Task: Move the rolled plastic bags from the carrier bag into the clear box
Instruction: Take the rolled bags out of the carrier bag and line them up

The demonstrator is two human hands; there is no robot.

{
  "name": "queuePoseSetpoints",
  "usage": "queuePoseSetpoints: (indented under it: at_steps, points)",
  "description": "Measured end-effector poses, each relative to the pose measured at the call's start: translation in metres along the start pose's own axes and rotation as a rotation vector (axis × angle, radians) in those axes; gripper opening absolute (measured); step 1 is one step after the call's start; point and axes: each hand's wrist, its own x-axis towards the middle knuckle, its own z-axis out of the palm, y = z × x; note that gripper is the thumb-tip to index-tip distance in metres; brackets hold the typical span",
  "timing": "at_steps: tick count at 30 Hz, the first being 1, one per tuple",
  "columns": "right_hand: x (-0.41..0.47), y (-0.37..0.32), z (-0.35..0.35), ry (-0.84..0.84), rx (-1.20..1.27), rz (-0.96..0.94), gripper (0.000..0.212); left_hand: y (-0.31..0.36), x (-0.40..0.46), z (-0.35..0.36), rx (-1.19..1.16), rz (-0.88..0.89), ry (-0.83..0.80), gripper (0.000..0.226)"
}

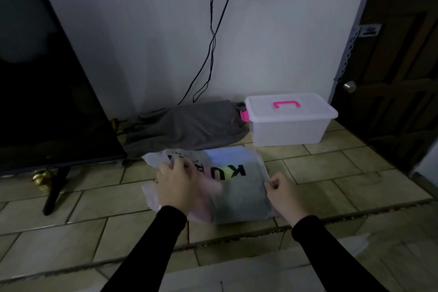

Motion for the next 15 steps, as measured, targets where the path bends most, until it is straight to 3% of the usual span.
queuePoseSetpoints:
  at_steps: [3,5,11,15]
  points:
    - [0.002,-0.003,-0.001,0.044,-0.103,-0.092,0.023,0.008,-0.01,0.014,0.269,-0.038,-0.117,0.081]
    - [0.005,-0.002,0.0,0.056,-0.127,-0.147,0.022,0.008,-0.014,0.026,0.279,-0.05,-0.122,0.093]
    - [0.017,0.006,-0.005,-0.025,-0.025,-0.222,0.025,-0.014,-0.008,0.05,0.201,-0.092,-0.033,0.068]
    - [0.03,0.007,-0.014,-0.163,0.034,-0.222,0.04,-0.011,-0.003,0.054,0.183,-0.112,0.008,0.054]
